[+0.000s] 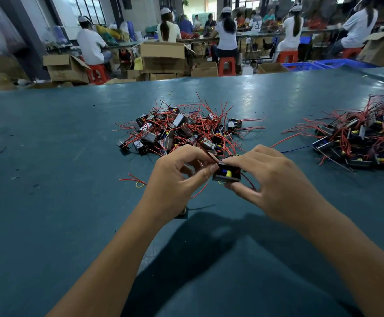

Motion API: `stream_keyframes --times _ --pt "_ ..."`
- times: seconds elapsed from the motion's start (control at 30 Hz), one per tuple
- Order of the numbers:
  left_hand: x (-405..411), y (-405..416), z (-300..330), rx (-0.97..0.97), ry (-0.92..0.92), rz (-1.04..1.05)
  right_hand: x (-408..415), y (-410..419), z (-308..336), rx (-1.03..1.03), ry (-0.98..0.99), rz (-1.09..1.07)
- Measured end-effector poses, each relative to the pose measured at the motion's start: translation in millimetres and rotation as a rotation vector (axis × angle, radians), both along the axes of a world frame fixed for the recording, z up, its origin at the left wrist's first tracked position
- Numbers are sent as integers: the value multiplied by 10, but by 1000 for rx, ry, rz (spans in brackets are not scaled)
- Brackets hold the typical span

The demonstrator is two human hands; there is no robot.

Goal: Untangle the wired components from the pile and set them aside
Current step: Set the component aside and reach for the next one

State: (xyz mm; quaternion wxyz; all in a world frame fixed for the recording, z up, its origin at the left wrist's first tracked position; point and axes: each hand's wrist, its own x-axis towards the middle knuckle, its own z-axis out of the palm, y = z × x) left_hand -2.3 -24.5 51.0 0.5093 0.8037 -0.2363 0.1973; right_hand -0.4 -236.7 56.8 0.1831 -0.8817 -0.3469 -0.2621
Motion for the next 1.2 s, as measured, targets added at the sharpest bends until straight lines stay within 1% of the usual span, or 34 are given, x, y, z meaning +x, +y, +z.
stream_keyframes --times 0.1,0.17,0.27,0.37,0.53,0.7,0.8,0.93,1.1,1.2 --pt "-3 15 5 24 5 -3 -2 5 4 -23 -35 14" --pt "-14 11 7 2 18 20 4 6 10 -29 -83 12" --pt "-38 -41 -1 -82 41 34 -1 25 7 -64 -182 -11" --pt "-46 -69 -3 -155 23 79 -16 35 4 -67 -236 -29" --pt "-23 -29 17 -334 -30 151 -41 63 -1 -63 -301 -38" --pt "2 22 20 -384 -8 190 -61 98 -11 -87 -298 -20" --pt "11 32 26 -315 43 225 -41 65 -10 -143 -204 -44" --pt "25 41 -1 -173 62 282 1 -10 -23 -277 55 -77" --pt "32 14 -32 -117 72 273 33 -69 -77 -382 223 -180" --pt "64 129 -4 -88 77 283 82 -116 -82 -415 356 -232"
